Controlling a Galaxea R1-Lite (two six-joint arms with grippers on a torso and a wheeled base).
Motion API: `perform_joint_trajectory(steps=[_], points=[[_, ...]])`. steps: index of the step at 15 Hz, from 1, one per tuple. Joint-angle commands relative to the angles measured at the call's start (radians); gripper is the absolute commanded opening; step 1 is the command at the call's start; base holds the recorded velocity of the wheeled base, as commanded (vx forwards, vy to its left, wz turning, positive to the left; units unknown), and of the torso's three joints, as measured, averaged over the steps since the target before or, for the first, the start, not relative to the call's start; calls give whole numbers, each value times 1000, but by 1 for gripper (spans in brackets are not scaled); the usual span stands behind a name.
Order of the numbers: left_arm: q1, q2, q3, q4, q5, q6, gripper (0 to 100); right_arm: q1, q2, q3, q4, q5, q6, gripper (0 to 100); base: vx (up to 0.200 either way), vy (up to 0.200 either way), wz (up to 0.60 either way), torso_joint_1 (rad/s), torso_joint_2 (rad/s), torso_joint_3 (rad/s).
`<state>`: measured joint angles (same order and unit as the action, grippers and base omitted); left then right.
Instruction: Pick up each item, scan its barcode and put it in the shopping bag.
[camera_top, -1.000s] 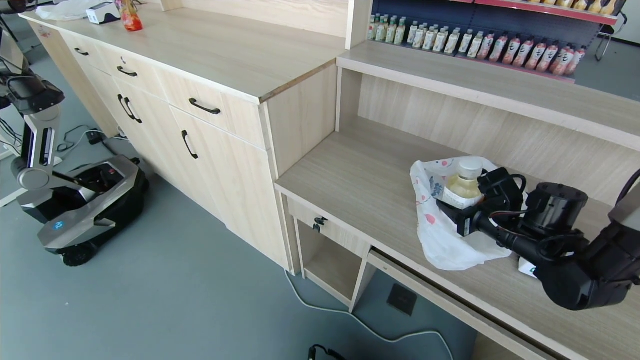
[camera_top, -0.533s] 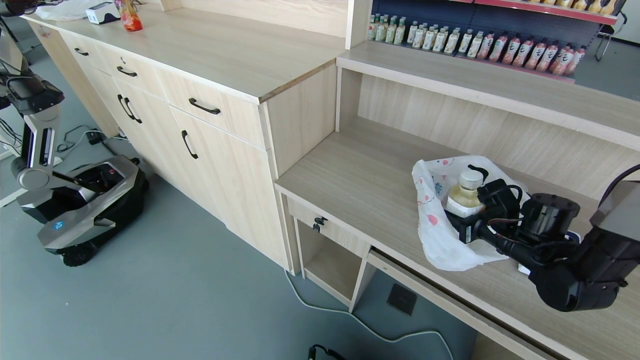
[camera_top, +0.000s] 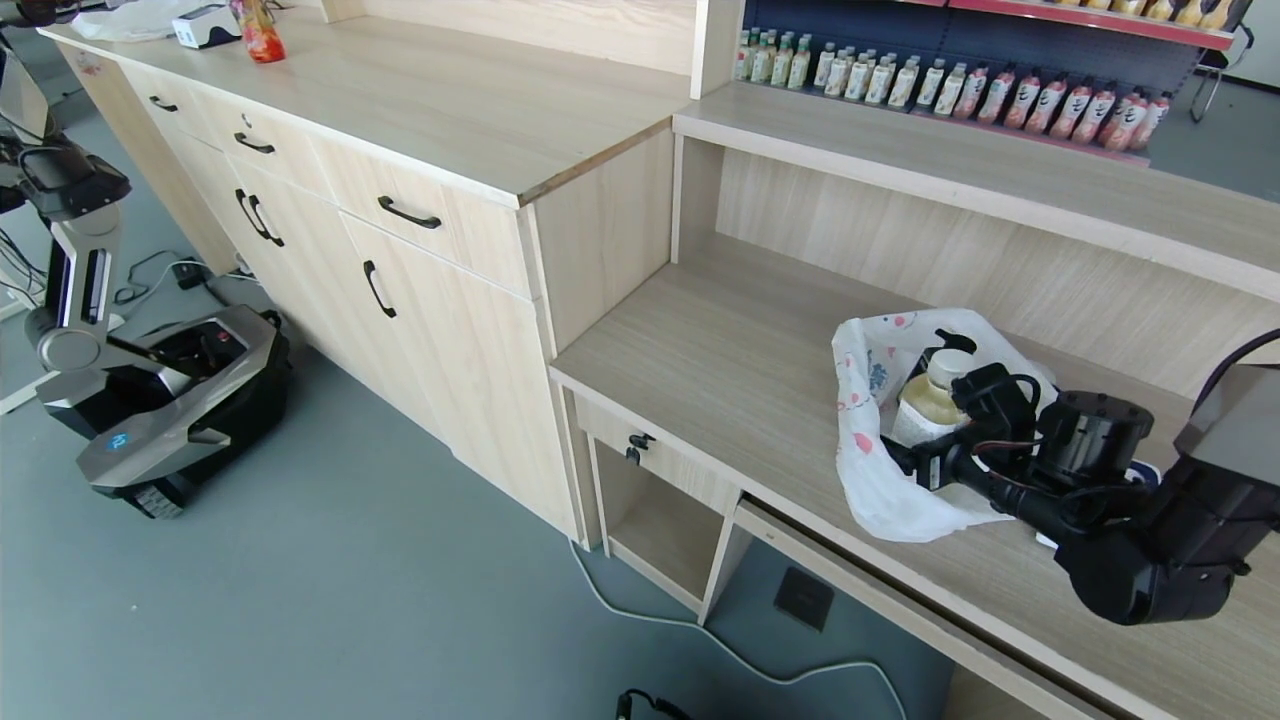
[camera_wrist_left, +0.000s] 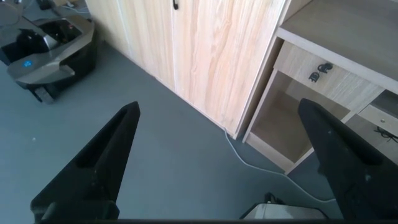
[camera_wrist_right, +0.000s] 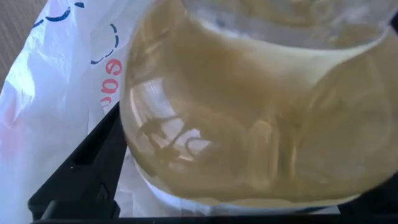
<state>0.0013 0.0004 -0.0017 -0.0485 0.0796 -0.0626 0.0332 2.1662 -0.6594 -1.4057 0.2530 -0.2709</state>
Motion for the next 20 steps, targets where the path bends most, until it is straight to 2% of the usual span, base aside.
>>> perform_joint_trajectory(steps=[1,2,4,5,8,12,18,20], points=[[0,0,0,-1,0,0,100,5,-91,12,56,0,4,100,0,0,0,0,0,0],[0,0,0,-1,0,0,100,5,-174,21,143,-1,4,100,0,0,0,0,0,0],[0,0,0,-1,0,0,100,1,-457,60,412,-1,-2,100,0,0,0,0,0,0],[0,0,0,-1,0,0,100,-12,-589,89,493,-4,-5,100,0,0,0,0,0,0],[0,0,0,-1,0,0,100,-87,-825,110,626,-11,-45,100,0,0,-200,1,1,2],[0,0,0,-1,0,0,100,-200,-879,109,645,-11,-50,100,0,0,-600,2,2,4],[0,0,0,-1,0,0,100,-300,-899,115,651,-38,-24,100,0,0,-600,1,2,5],[0,0,0,-1,0,0,100,-369,-899,121,654,-41,-10,100,0,0,-600,0,2,5]])
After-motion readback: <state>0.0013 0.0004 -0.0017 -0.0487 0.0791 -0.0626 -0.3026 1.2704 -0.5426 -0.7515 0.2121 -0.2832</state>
